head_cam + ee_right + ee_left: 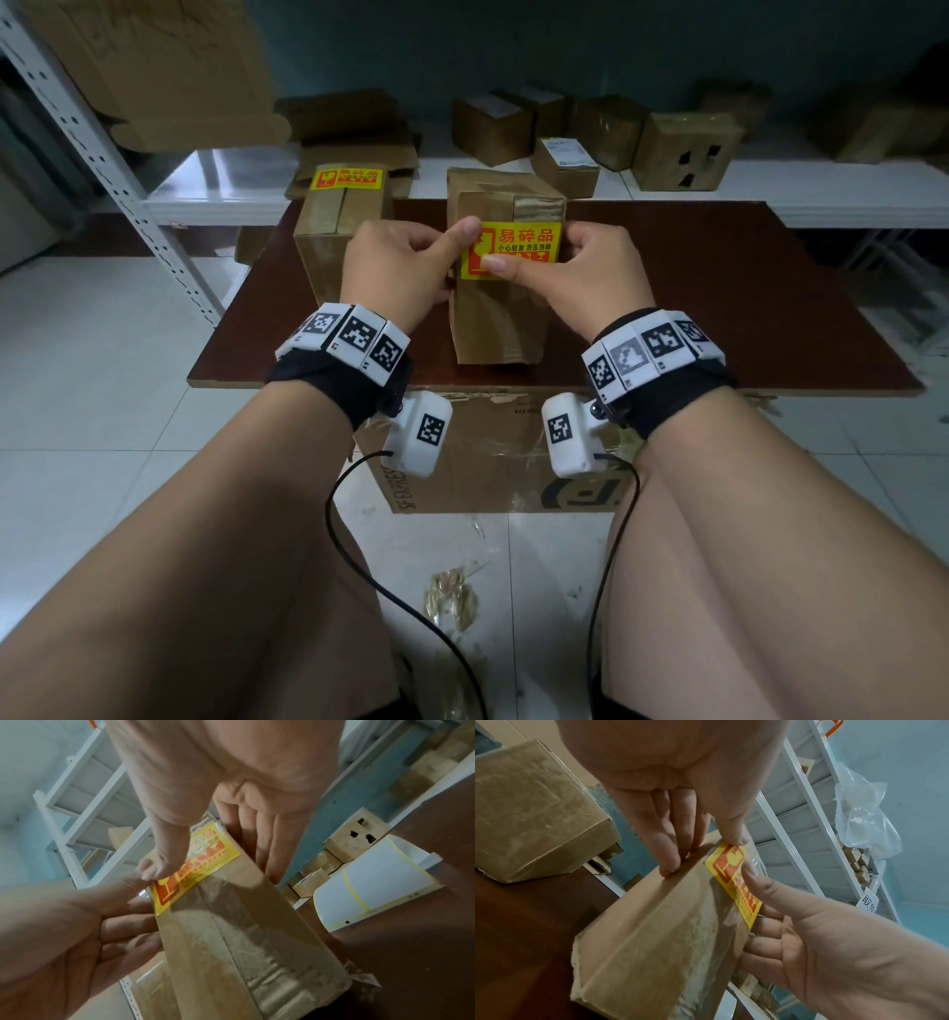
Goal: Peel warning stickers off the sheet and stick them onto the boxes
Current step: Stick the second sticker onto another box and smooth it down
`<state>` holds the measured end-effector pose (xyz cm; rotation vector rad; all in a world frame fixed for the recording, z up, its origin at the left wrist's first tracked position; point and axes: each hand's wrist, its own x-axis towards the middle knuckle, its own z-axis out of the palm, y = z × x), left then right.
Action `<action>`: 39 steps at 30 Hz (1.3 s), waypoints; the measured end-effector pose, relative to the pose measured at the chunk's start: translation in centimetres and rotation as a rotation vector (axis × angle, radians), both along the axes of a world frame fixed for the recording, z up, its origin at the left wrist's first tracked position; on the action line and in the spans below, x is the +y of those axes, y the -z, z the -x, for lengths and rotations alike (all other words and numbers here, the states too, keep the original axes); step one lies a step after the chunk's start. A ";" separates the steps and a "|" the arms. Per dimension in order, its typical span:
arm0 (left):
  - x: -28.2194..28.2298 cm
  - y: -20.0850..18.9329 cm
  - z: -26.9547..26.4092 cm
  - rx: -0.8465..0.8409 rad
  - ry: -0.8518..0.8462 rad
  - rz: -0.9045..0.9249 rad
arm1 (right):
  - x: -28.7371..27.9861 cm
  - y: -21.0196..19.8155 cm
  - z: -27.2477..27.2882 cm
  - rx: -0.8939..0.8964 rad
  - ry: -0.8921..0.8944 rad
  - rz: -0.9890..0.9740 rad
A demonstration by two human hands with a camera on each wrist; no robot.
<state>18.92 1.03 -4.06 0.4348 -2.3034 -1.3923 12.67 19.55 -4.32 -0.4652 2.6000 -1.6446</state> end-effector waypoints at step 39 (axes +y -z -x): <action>-0.6 1.7 1.2 0.103 0.040 0.053 | -0.5 -0.4 -0.1 -0.041 0.117 0.006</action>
